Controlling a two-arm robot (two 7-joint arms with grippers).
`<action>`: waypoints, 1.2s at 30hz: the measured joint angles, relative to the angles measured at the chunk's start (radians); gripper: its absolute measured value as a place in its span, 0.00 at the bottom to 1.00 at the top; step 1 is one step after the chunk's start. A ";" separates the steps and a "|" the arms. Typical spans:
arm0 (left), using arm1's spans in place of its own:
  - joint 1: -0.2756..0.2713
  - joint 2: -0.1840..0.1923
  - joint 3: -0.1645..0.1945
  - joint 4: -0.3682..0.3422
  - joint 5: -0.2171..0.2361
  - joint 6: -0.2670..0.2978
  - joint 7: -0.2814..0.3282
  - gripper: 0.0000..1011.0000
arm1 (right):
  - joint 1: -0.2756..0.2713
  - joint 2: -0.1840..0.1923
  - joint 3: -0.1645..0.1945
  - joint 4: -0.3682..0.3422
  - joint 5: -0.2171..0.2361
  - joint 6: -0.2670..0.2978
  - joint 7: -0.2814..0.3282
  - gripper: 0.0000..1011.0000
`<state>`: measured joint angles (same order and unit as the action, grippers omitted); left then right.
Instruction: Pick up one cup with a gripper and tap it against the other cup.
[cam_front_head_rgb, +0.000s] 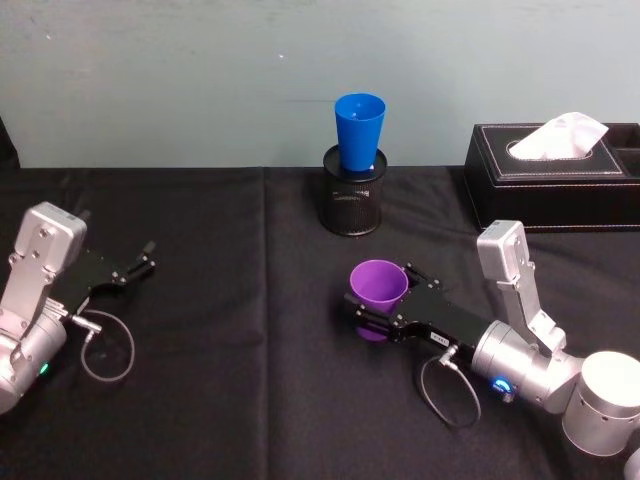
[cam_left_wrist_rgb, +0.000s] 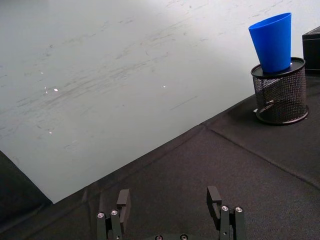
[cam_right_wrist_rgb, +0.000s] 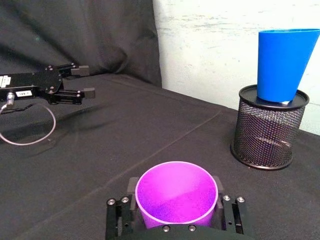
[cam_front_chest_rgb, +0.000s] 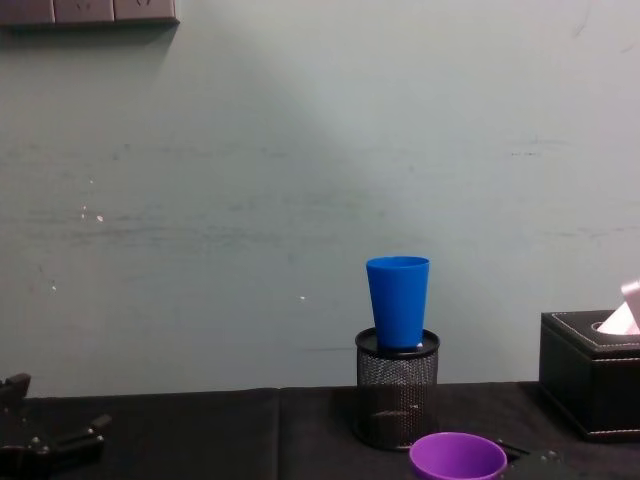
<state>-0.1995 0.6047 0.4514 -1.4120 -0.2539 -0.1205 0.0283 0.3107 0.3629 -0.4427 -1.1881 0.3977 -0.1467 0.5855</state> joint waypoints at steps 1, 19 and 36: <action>0.000 0.000 0.000 0.000 0.000 0.000 0.000 0.99 | 0.000 0.000 0.000 0.000 0.000 0.000 0.000 0.85; 0.000 0.000 0.000 0.000 0.000 0.000 0.000 0.99 | -0.001 0.008 0.005 -0.024 0.001 0.008 -0.003 0.74; 0.000 0.000 0.000 0.000 0.000 0.000 0.000 0.99 | 0.052 0.061 0.042 -0.223 0.110 0.238 -0.029 0.74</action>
<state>-0.1996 0.6047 0.4514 -1.4120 -0.2539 -0.1206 0.0283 0.3629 0.4240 -0.4011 -1.4111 0.5077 0.0913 0.5564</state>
